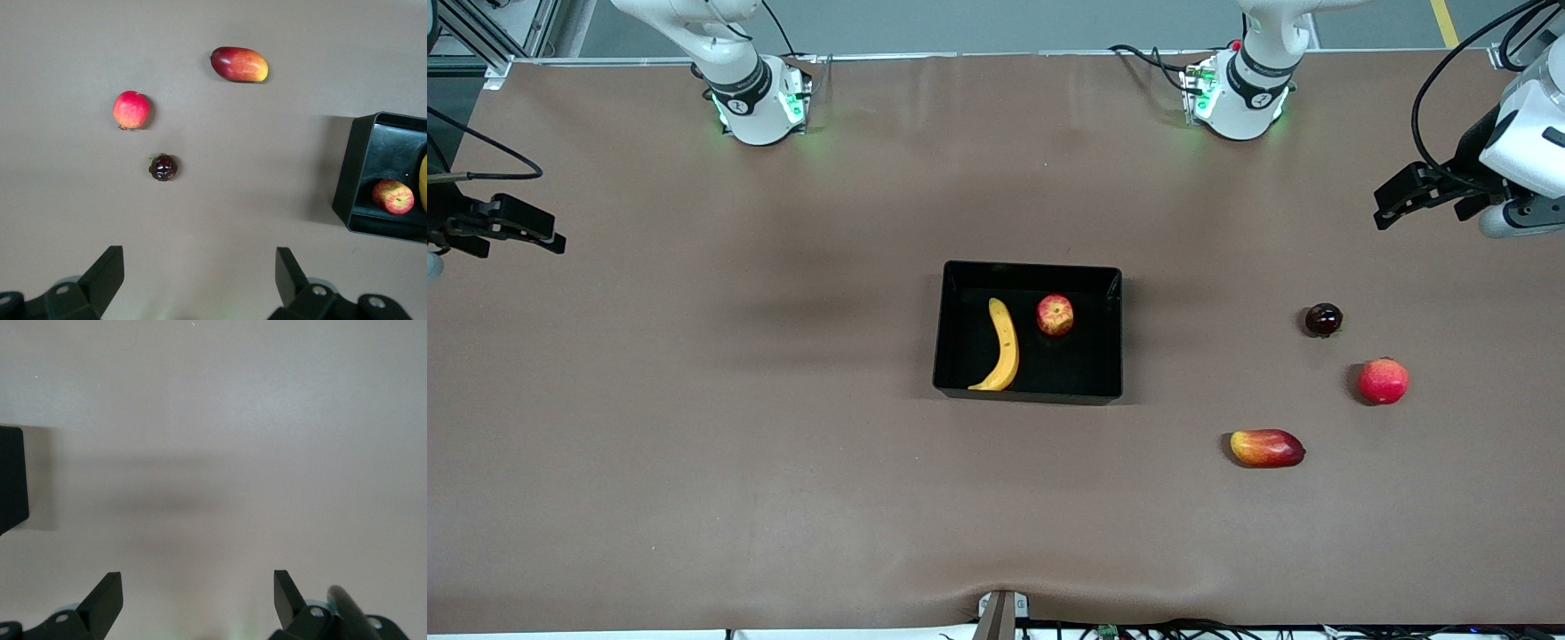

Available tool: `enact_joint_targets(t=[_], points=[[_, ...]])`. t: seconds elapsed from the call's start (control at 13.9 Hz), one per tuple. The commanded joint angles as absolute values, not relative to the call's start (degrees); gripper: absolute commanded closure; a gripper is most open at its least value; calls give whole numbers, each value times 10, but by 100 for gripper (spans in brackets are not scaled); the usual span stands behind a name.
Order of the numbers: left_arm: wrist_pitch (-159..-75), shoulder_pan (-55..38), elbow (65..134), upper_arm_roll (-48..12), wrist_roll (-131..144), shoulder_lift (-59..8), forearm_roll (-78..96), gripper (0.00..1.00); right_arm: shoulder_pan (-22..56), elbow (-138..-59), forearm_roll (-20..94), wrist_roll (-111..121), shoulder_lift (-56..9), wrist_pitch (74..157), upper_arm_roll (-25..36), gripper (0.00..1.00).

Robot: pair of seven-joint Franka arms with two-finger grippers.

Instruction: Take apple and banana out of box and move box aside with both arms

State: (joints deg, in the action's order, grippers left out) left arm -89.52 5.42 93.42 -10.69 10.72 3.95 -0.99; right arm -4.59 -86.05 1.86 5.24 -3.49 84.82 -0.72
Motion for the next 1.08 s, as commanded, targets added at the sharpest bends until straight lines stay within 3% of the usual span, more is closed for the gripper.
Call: enact_joint_targets(t=[0.0,0.36,0.65,1.01], points=[[-882,59,918,-111,98,33,-5,0,-47,-850,14,54,-40,847,-5,0],[-882,53,906,-113,100,25,-5,0,-55,-847,2,54,-61,886,-4,0],[-885,16,920,-131,113,-25,-4,0,-55,-846,3,57,-78,912,-4,0],[-981,-68,928,-146,237,-99,-4,0,-63,-846,3,58,-78,908,-4,0]])
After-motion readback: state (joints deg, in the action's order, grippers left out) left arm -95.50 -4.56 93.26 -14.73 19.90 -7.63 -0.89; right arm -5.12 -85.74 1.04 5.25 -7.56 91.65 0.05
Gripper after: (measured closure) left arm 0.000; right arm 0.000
